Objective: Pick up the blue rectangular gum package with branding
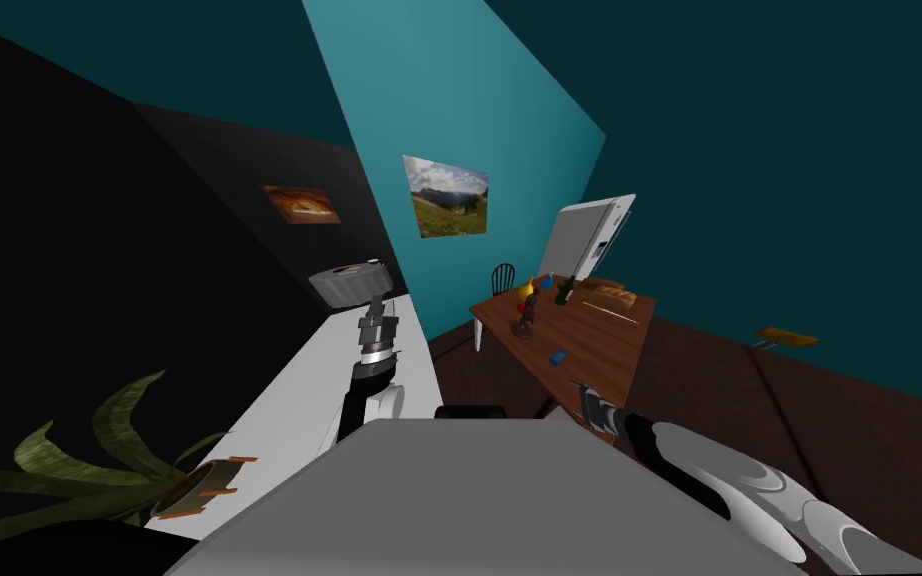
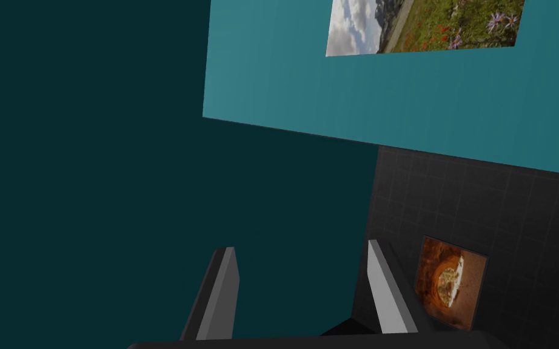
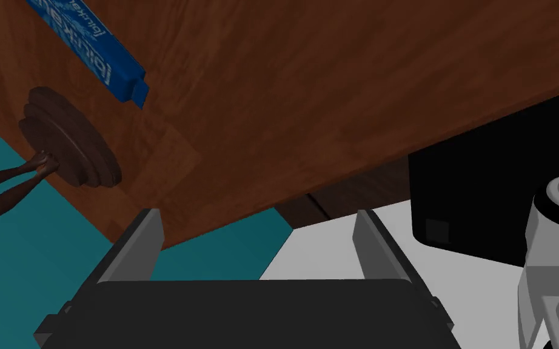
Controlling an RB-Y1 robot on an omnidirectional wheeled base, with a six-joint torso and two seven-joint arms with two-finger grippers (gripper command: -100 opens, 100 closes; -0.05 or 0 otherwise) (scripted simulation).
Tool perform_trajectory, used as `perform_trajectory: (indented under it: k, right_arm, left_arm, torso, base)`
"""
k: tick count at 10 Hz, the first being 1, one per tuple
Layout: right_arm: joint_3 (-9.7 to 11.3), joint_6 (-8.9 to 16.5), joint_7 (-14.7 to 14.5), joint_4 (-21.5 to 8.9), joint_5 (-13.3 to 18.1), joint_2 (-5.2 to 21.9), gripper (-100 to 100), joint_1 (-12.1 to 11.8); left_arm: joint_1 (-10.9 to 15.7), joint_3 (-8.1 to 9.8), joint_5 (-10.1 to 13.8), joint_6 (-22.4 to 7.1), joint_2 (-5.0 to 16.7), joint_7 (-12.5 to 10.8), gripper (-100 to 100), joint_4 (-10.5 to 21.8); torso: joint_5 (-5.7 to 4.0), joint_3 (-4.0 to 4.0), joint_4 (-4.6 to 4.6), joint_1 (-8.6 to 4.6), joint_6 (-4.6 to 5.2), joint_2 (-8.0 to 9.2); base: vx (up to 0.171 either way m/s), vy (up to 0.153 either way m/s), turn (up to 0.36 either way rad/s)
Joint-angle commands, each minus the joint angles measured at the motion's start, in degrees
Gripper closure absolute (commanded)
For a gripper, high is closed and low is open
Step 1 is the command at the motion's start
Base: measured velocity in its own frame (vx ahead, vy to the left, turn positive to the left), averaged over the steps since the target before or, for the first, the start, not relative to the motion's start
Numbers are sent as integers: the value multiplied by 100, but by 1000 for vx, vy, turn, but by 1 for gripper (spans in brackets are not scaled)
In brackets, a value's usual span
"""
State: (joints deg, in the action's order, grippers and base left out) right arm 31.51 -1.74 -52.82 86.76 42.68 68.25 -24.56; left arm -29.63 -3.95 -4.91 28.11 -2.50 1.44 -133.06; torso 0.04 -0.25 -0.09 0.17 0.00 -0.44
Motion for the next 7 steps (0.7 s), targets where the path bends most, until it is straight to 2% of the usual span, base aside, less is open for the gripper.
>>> perform_trajectory:
  k: [1,3,4,5,6,7]
  right_arm:
    - [59,54,-165,-87,21,152,-100,-3]
    - [380,267,-564,-435,216,337,-100,14]
    - [394,267,-690,-512,216,337,-100,14]
    - [558,364,-895,-713,301,402,-100,19]
    - [558,364,-935,-713,301,402,-100,19]
    - [717,454,-1143,-903,378,450,-100,23]
  left_arm:
    - [0,0,0,0,0,0,0,0]
    - [0,0,0,0,0,0,0,0]
    - [0,0,0,0,0,0,0,0]
    - [-1,0,0,0,0,0,0,0]
    - [0,0,0,0,0,0,0,0]
    - [0,1,0,0,0,0,0,0]
  torso:
    - [0,0,0,0,0,0]
    - [1,0,0,-5,-1,1]
    - [1,-10,-3,-1,-3,-17]
    - [1,-7,-3,-4,2,-9]
    - [-1,-5,-2,-11,-1,-7]
    - [-3,2,0,-14,1,7]
  base:
    - [107,42,74]
    - [156,30,196]
    - [147,20,74]
    - [139,0,102]
    - [97,-10,95]
    - [120,6,150]
